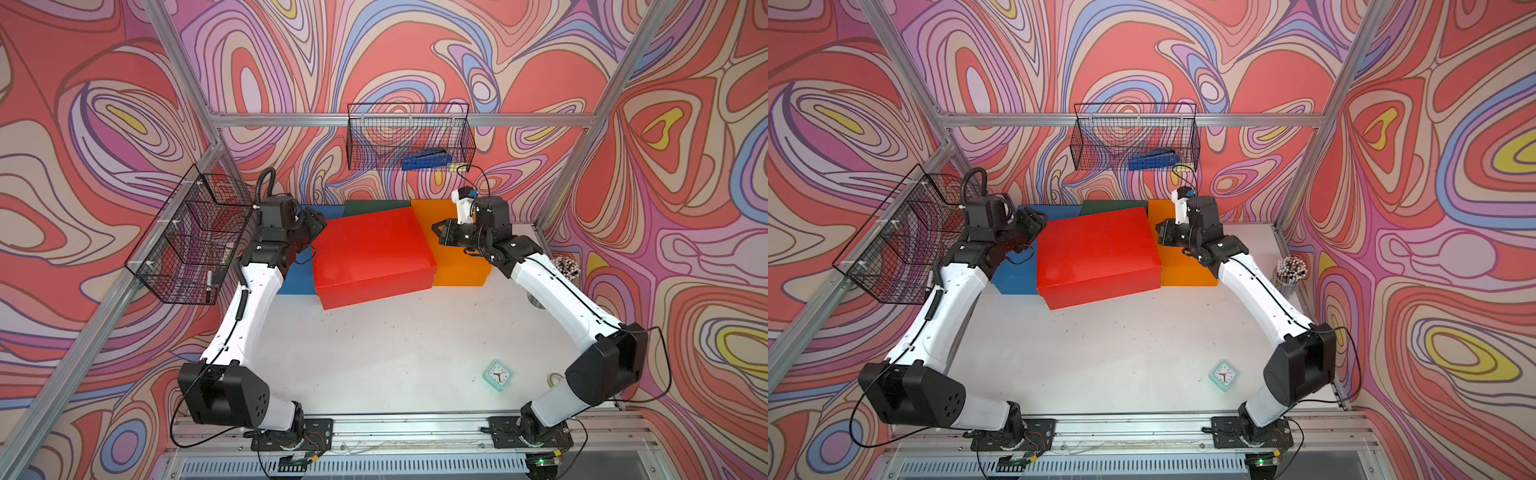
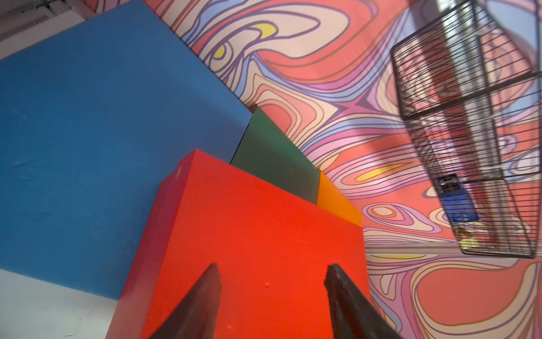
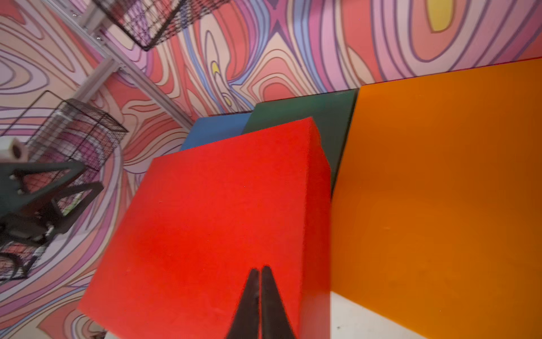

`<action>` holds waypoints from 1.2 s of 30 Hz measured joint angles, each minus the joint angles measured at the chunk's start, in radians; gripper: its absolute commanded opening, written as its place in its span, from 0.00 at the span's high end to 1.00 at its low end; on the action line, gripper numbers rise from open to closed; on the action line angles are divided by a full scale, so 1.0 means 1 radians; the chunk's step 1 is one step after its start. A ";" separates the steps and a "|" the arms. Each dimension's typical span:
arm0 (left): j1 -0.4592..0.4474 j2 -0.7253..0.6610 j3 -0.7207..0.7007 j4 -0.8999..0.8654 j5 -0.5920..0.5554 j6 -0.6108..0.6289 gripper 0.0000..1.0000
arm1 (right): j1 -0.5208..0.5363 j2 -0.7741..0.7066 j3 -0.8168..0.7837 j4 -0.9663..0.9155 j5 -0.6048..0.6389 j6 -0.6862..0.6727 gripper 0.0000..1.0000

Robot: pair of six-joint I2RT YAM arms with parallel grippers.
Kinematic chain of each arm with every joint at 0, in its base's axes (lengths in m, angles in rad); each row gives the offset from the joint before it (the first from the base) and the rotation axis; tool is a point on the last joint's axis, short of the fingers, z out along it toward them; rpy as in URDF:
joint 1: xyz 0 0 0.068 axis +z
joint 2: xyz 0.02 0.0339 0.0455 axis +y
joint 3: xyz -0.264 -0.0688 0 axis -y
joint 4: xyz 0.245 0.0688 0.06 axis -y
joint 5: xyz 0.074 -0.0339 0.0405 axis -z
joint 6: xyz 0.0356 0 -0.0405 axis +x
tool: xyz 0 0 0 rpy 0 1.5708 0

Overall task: Stack the shoeboxes
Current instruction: Place the shoebox at the shoebox.

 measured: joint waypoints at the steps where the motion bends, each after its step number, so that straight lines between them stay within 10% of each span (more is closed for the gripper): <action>1: 0.000 0.021 0.051 0.000 0.010 0.006 0.76 | 0.047 -0.013 -0.004 -0.015 0.013 -0.021 1.00; 4: 0.000 0.090 0.170 0.000 0.067 0.021 1.00 | 0.179 -0.022 -0.008 -0.064 0.026 -0.062 1.00; 25: -0.095 0.341 0.182 -0.076 0.203 0.013 1.00 | 0.278 -0.028 -0.283 -0.010 0.159 0.020 1.00; 36: -0.095 0.369 0.159 0.014 0.212 0.005 1.00 | 0.109 0.156 -0.130 0.046 0.149 0.028 1.00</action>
